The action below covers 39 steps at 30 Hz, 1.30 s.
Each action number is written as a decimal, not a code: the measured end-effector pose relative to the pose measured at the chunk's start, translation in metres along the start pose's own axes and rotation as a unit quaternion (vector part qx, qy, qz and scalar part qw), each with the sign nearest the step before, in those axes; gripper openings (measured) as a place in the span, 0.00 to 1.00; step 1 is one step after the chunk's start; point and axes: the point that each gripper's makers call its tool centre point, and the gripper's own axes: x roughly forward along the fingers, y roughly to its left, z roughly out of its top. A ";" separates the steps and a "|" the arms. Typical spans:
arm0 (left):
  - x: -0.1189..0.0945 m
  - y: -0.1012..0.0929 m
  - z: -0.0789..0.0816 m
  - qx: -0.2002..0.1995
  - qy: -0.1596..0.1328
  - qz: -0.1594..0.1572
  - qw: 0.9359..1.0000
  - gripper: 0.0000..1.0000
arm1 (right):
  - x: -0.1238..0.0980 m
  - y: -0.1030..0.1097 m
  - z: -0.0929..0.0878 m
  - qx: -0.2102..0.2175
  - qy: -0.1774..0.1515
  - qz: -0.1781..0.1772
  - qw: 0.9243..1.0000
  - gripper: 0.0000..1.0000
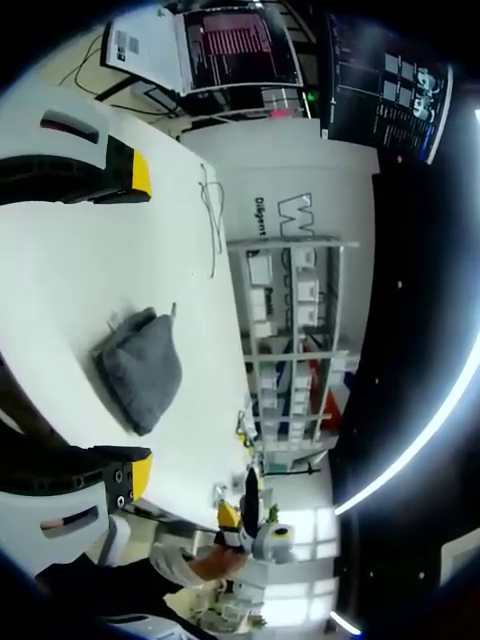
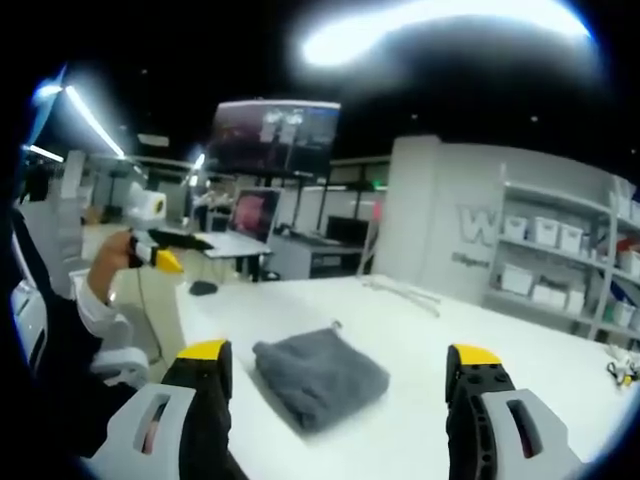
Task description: Open the folded towel by lifting each exposed corner and separating the folded layers until the towel lies flat within the target outline without major curled edges
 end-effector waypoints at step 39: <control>0.006 -0.003 -0.009 0.007 0.014 -0.002 1.000 0.99 | 0.022 0.016 -0.011 -0.009 0.010 0.028 1.000 0.85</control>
